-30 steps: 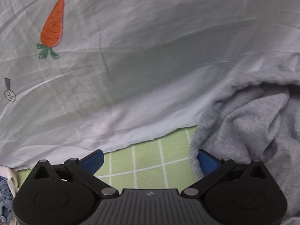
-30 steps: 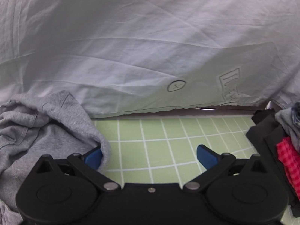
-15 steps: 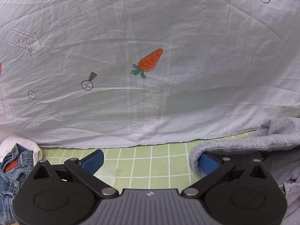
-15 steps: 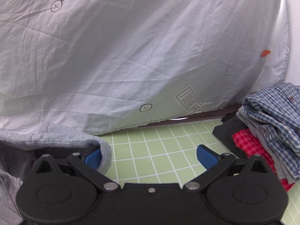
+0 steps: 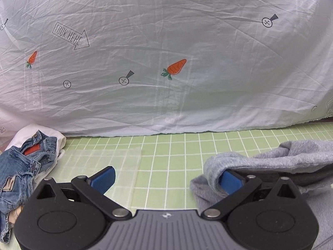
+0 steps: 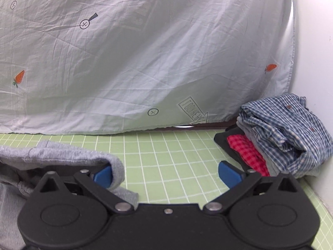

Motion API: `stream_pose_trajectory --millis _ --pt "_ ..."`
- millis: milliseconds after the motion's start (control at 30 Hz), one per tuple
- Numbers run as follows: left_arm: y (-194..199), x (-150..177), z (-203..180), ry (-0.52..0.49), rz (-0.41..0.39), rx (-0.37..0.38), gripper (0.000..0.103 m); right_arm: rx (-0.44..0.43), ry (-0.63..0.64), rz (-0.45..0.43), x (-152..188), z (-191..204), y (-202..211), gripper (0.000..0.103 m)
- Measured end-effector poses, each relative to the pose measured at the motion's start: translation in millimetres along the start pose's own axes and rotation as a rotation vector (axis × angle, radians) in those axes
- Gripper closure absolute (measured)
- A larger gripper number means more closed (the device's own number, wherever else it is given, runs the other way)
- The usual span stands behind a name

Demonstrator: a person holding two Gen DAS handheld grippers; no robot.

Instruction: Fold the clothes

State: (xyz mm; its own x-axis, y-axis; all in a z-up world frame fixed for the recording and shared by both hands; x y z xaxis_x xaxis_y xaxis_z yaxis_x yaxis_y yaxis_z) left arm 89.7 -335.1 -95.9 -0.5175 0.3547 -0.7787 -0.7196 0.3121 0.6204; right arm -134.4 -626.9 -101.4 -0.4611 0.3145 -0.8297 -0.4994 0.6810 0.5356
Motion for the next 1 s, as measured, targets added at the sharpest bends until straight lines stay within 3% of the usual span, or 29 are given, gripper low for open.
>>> stream_pose_trajectory --millis 200,367,567,833,1000 --pt "10 48 4 0.016 0.105 0.007 0.0 -0.003 0.028 0.069 37 2 12 0.0" --pt "14 75 2 0.039 0.195 0.085 0.0 -0.019 0.059 0.139 56 8 15 0.0" --pt "26 73 -6 0.05 0.195 0.202 0.0 -0.077 0.088 0.138 61 23 32 0.0" --pt "9 72 -14 0.05 0.231 0.201 0.0 -0.152 0.078 0.121 51 34 36 0.0" --pt "-14 76 -16 0.051 0.281 0.182 0.0 -0.127 0.067 0.196 57 34 8 0.0"
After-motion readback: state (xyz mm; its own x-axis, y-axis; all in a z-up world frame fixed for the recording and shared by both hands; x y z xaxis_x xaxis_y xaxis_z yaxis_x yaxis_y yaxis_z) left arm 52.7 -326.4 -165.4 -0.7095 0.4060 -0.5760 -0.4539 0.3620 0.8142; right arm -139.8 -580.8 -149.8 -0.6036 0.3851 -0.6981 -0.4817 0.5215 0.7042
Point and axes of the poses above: each gripper's, at about its wrist camera, not at the fingertips, and y roughly against the way its jaws point, z to its left, x to its underside, the point moved 5 cm from there along -y, roughly the way its jaws point, and after that the axes turned 2 degrees about y, right-handed, at the moved point
